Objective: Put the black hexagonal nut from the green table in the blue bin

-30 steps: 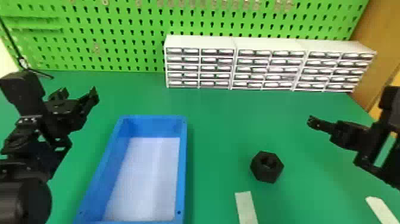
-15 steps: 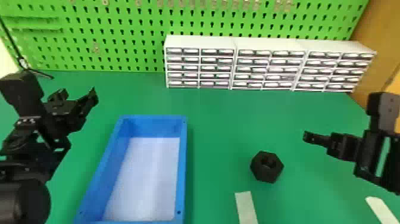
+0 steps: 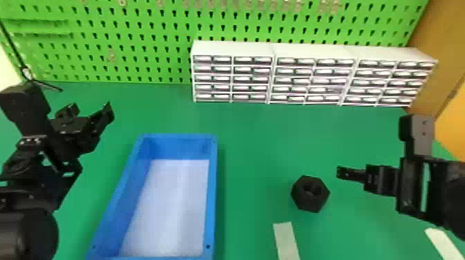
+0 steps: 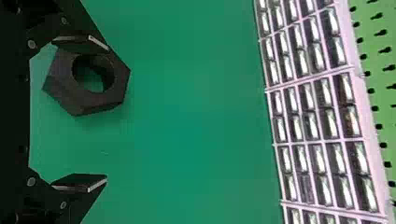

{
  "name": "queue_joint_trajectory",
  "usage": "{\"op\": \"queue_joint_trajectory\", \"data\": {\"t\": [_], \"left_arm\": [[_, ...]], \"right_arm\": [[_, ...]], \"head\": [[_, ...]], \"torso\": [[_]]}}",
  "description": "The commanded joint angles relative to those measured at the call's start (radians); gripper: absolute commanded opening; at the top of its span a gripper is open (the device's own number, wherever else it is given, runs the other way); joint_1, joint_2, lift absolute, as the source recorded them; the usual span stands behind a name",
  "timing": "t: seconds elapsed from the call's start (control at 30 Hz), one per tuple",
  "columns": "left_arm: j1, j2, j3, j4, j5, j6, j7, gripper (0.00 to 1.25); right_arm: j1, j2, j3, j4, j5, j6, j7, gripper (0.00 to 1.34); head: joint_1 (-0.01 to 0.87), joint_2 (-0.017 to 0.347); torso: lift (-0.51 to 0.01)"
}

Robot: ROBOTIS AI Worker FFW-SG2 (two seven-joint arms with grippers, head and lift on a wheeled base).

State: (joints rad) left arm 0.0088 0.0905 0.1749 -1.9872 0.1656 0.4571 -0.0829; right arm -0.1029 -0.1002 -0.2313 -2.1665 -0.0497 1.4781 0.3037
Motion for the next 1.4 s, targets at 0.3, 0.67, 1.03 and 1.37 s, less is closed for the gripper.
{"op": "queue_joint_trajectory", "data": {"t": [0.3,0.67,1.03,1.37], "left_arm": [[0.0,0.0,-0.002,0.001,-0.001,0.0,0.0,0.75],[-0.001,0.0,-0.002,0.001,-0.001,0.0,0.0,0.75],[-0.001,0.0,-0.005,0.001,-0.001,0.0,0.0,0.75],[-0.004,0.0,-0.005,0.002,-0.001,0.0,0.0,0.75]], "right_arm": [[-0.014,-0.01,0.055,-0.003,0.027,0.08,0.0,1.04],[-0.021,-0.018,0.066,-0.003,0.03,0.094,0.0,1.04],[-0.028,-0.021,0.075,-0.003,0.028,0.094,0.0,1.04],[-0.031,-0.022,0.079,-0.003,0.028,0.094,0.0,1.04]], "head": [[0.692,0.008],[0.692,0.008],[0.692,0.008],[0.692,0.008]], "torso": [[-0.097],[-0.097],[-0.097],[-0.097]]}}
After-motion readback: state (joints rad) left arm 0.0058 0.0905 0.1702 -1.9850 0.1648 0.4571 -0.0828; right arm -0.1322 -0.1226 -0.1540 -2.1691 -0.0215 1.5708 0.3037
